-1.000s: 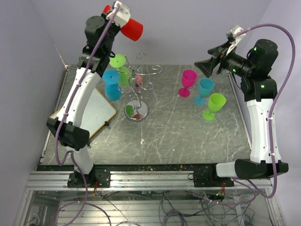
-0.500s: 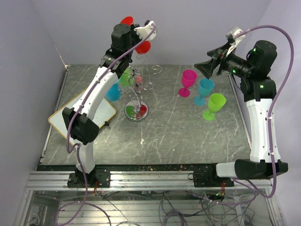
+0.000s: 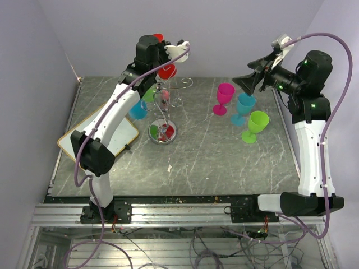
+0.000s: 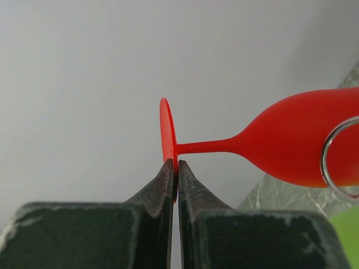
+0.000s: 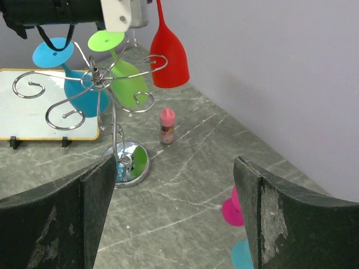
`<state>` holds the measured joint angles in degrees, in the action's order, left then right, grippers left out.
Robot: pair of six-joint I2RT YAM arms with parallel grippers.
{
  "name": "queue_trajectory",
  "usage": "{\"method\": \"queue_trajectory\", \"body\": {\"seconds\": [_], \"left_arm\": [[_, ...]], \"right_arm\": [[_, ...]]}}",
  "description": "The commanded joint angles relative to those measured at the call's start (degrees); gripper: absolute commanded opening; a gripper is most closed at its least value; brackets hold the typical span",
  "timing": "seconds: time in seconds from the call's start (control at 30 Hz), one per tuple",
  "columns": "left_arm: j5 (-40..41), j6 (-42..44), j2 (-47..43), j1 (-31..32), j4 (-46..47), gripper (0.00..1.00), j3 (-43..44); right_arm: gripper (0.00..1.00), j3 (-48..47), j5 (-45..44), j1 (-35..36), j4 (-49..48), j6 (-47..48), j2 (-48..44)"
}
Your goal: Place the wine glass upside down on the wine glass rack
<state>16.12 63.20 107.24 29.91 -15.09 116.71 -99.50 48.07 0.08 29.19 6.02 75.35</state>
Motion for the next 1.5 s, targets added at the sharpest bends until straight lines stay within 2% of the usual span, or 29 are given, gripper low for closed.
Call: {"method": "queue_trajectory", "body": {"seconds": [0.0, 0.23, 0.8, 1.47], "left_arm": [[-3.00, 2.08, -4.06, 0.50, -3.04, 0.12, 0.39], [-3.66, 3.67, -4.84, 0.59, -6.19, 0.13, -0.12], [-9.74, 6.91, -8.09, 0.85, -5.94, 0.08, -5.79], [-15.42, 12.21, -8.97, 0.85, -10.93, 0.07, -7.01]], "right_arm": [[0.84, 0.87, 1.23, -0.67, -1.90, -0.92, -1.50], [0.85, 1.59, 1.68, -0.97, -2.08, -0.87, -2.49], [0.85, 3.25, 3.16, -2.60, -3.85, -2.48, -2.98], [0.85, 4.92, 4.58, -3.96, -5.72, -4.18, -2.83]]}}
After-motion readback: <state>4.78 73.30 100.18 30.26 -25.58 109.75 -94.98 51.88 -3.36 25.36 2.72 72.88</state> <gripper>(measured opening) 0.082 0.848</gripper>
